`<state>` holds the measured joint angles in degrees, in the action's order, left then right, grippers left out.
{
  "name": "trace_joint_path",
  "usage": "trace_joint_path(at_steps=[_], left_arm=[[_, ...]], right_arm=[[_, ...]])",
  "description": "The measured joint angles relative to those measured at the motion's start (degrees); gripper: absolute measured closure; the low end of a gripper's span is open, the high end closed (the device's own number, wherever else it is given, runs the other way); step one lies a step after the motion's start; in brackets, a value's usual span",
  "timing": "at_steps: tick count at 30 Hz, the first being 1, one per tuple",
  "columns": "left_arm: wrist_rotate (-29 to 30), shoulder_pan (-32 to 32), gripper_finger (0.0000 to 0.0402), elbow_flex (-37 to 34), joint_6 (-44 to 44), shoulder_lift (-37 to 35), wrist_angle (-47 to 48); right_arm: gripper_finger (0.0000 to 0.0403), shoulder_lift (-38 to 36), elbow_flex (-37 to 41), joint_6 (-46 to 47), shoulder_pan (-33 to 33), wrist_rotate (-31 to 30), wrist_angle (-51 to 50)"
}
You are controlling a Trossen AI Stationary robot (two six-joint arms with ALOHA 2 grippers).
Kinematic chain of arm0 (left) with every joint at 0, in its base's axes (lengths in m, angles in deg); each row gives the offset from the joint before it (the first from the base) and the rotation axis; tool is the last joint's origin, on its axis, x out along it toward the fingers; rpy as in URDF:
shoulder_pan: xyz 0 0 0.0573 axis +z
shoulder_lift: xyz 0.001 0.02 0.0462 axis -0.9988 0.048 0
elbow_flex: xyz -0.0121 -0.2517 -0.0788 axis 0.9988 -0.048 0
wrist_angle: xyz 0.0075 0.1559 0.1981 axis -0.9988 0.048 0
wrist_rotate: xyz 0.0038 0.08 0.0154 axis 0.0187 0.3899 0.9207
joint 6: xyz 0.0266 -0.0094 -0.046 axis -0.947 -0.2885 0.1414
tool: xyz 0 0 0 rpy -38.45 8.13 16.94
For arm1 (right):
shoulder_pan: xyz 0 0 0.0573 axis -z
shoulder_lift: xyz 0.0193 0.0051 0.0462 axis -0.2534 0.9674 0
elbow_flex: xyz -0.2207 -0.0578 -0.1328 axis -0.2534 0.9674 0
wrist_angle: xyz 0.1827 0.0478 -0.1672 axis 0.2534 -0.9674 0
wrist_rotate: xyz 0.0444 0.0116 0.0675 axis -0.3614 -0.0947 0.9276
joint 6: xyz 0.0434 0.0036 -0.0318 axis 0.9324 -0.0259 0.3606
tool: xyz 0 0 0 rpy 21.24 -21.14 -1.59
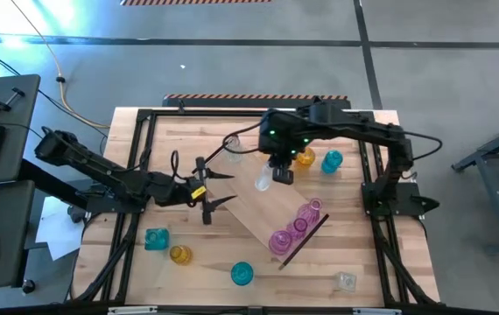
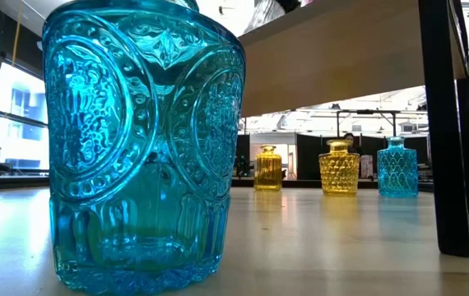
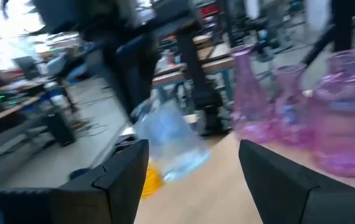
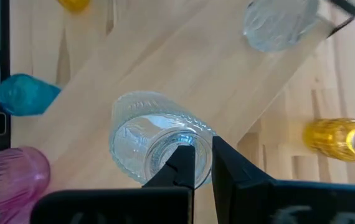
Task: Sort vases onto shelf
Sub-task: Put the top transparent flower vase on the shelf aligned with the other transparent flower vase
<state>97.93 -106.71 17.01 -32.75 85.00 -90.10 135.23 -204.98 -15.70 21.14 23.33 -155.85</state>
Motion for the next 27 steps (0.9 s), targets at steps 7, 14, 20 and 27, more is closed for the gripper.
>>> trace_joint_path(at_steps=[7, 14, 20, 27], left_arm=[[-0.71, 0.39, 0.0161, 0.02, 0.84, 2.17, -0.08], [-6.22, 1.16, 0.0161, 0.02, 2.25, 4.85, -3.97], [-9.47, 1.62, 0.0161, 0.04, 4.74, 4.83, -5.37], [-14.68, 2.60, 0.0161, 0.04, 7.60, 4.83, -5.92]], right_arm=[[0.0402, 3.50, -0.01, -3.07, 0.30, 1.91, 0.02], [0.0402, 4.40, -0.01, -5.95, 0.12, 1.93, 0.04], [0.0402, 4.40, -0.01, -7.52, -0.68, 1.94, 0.09], [0.0402, 4.42, -0.01, -7.57, -2.01, 3.81, 0.32]])
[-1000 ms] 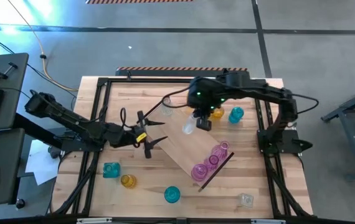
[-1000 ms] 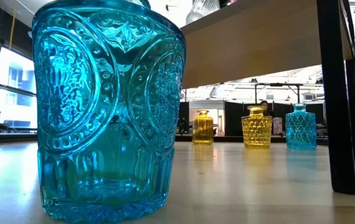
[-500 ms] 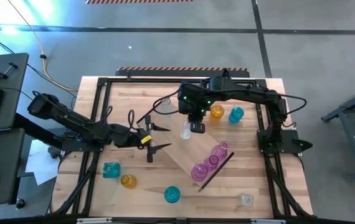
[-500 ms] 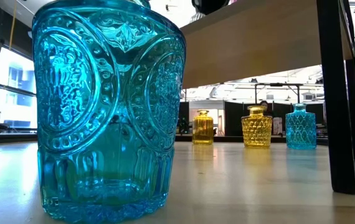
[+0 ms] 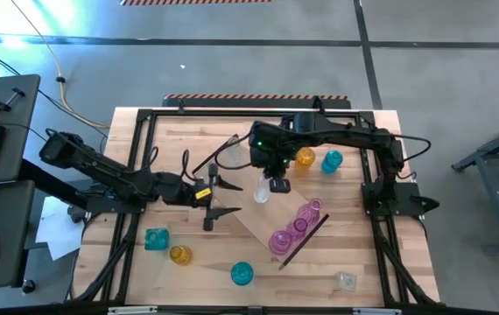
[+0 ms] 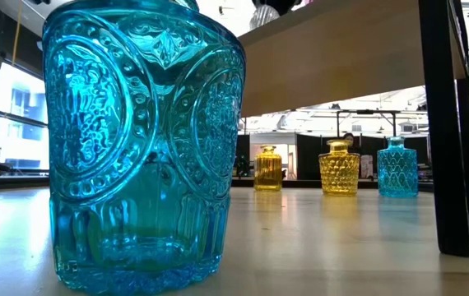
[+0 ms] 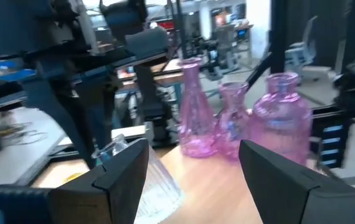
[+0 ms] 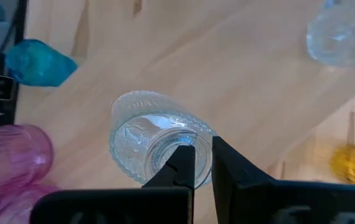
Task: Sort vases onto shelf
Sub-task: Put the top transparent flower vase on the shelf aligned with the other transparent flower vase
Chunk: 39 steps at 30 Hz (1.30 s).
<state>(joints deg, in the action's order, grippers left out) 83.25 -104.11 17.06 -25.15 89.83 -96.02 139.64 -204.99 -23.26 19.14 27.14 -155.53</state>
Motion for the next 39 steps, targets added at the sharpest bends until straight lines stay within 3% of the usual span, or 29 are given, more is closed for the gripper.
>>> trace_joint_path(at_steps=[7, 19, 39], left_arm=[[-3.46, 0.81, 0.0161, 0.45, 0.48, 4.53, -5.51], [-6.72, 1.66, 0.0161, 5.77, 0.14, 11.56, -5.42], [-9.59, 4.90, 0.0161, 6.34, 3.07, 12.81, -2.34]], right_arm=[[0.0402, 0.00, -0.02, -1.05, -0.45, 0.63, 2.86], [0.0402, 1.20, -0.09, -2.58, -1.57, 1.38, 3.06], [0.0402, 3.04, -0.09, -4.07, -2.22, 2.03, 3.94]])
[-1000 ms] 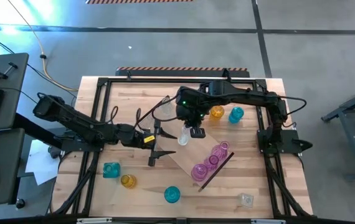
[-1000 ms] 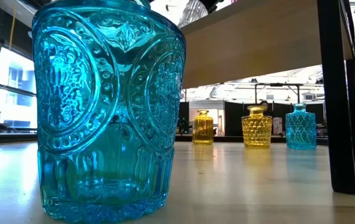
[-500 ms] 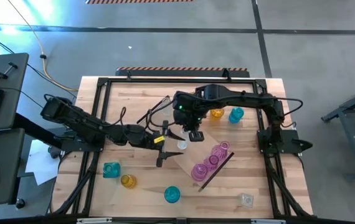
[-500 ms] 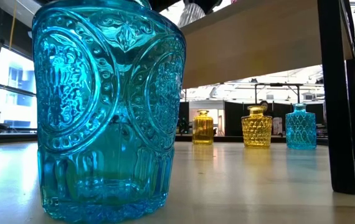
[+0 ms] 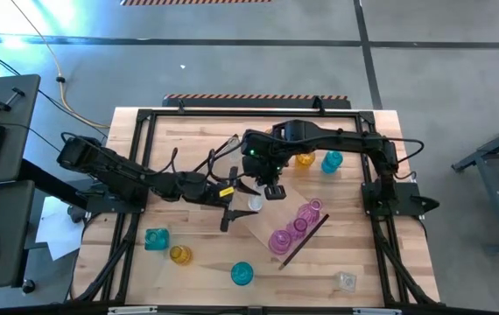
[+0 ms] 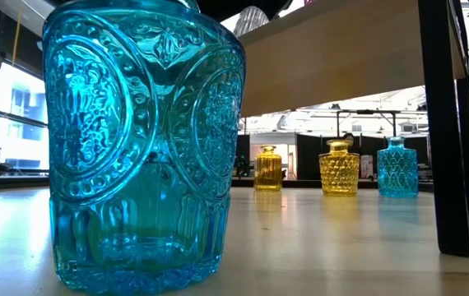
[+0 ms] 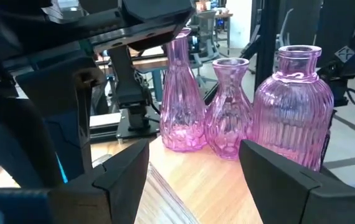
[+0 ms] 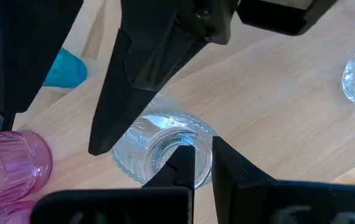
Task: Sort vases onto shelf
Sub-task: Put the top transparent flower vase on the shelf aligned with the other transparent flower vase
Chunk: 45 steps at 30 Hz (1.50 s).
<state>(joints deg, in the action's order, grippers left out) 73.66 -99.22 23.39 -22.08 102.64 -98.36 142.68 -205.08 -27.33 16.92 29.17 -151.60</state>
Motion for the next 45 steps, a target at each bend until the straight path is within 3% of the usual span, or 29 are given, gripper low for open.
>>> trace_joint_path(at_steps=[26, 37, 45], left_arm=[[-2.92, -0.02, 0.0161, 0.13, 2.08, -0.09, 2.56], [-4.15, -0.06, 0.0161, -0.20, 3.24, 0.26, 4.61], [-4.46, -0.09, 0.0161, -0.17, 3.23, 0.20, 3.74]], right_arm=[[0.0397, 0.00, 0.04, -0.02, -0.07, 0.11, 0.09], [0.0337, -0.04, 0.04, 1.73, -0.04, 0.04, -0.14], [0.0328, -0.04, 0.09, 1.77, -0.14, 0.04, 0.38]])
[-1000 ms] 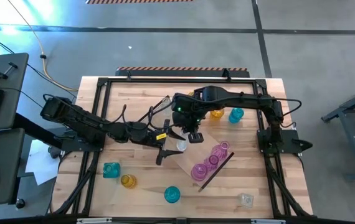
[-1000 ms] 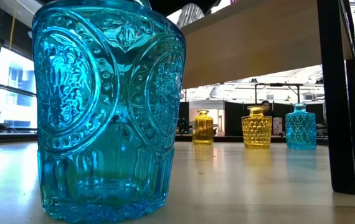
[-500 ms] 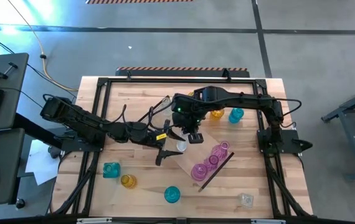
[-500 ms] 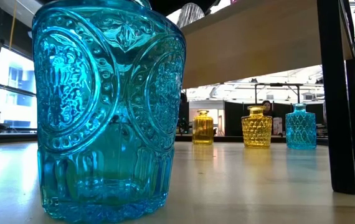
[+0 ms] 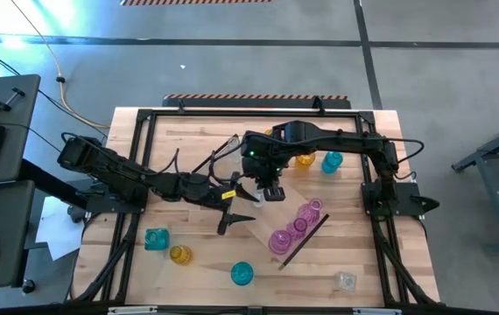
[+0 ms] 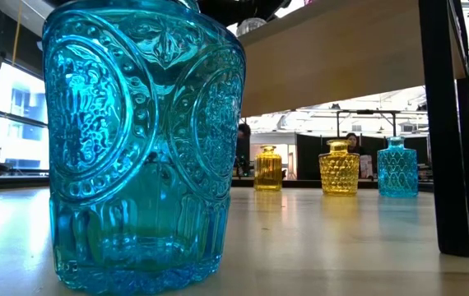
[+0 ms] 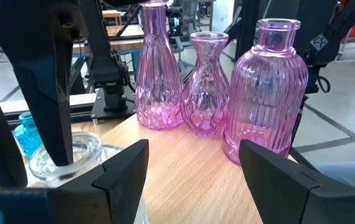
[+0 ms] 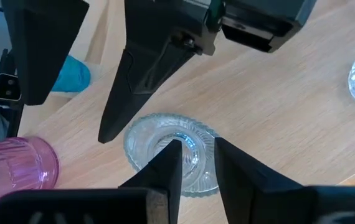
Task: Sort vases onto shelf
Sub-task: Put the top transparent flower vase on the shelf aligned with the other transparent flower vase
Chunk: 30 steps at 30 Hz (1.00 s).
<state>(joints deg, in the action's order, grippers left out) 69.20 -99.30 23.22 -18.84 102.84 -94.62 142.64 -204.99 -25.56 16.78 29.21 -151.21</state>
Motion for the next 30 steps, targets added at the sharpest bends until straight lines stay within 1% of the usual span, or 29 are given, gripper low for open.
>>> trace_joint_path(at_steps=[3, 7, 10, 13, 15, 17, 18, 21, 24, 25, 30], left_arm=[[0.02, 0.02, 0.0161, 0.00, -0.02, -0.02, -0.19], [0.06, 0.02, 0.0161, 0.02, -0.07, -0.04, -0.35], [0.06, 0.02, 0.0161, 0.04, -0.09, -0.04, -0.22], [0.12, -0.03, 0.0161, 0.07, -0.28, -0.04, -0.62], [0.67, -0.45, 0.0161, 0.07, -0.97, -0.10, -1.24], [2.31, -1.40, 0.0161, 0.09, -1.99, -0.38, -2.22], [3.45, -2.06, 0.0161, 0.09, -2.76, -0.83, -2.30], [8.33, -4.03, 0.0161, 0.20, -5.07, -2.44, -2.17], [13.31, -5.84, 0.0161, 0.20, -6.88, -4.43, -0.49], [14.44, -6.43, 0.0161, 0.20, -7.34, -5.33, 0.52], [20.52, -9.19, 0.0161, 0.20, -7.36, -10.63, 8.93]], right_arm=[[0.0328, 0.02, -1.50, -0.05, -0.30, -0.09, -0.26], [0.0328, 0.02, -5.46, -0.15, -1.19, -0.60, -0.50], [0.0328, 0.02, -9.12, -0.16, -2.16, -2.57, -1.11], [0.0327, 0.02, -12.79, 0.26, -3.49, -8.14, -3.88], [0.0327, 0.00, -15.20, 1.45, -4.53, -14.36, -5.96], [0.0328, -0.74, -15.11, 3.45, -5.45, -19.37, -6.71], [0.0330, -1.43, -14.29, 4.20, -5.74, -20.43, -6.71], [0.0350, -2.31, -13.16, 7.38, -6.38, -20.34, -7.18], [0.0389, -2.31, -11.53, 9.02, -6.77, -19.69, -7.53], [0.0395, -2.27, -10.90, 9.37, -6.79, -19.67, -7.71], [0.0399, -2.27, -8.15, 14.04, -6.86, -18.65, -8.16]])
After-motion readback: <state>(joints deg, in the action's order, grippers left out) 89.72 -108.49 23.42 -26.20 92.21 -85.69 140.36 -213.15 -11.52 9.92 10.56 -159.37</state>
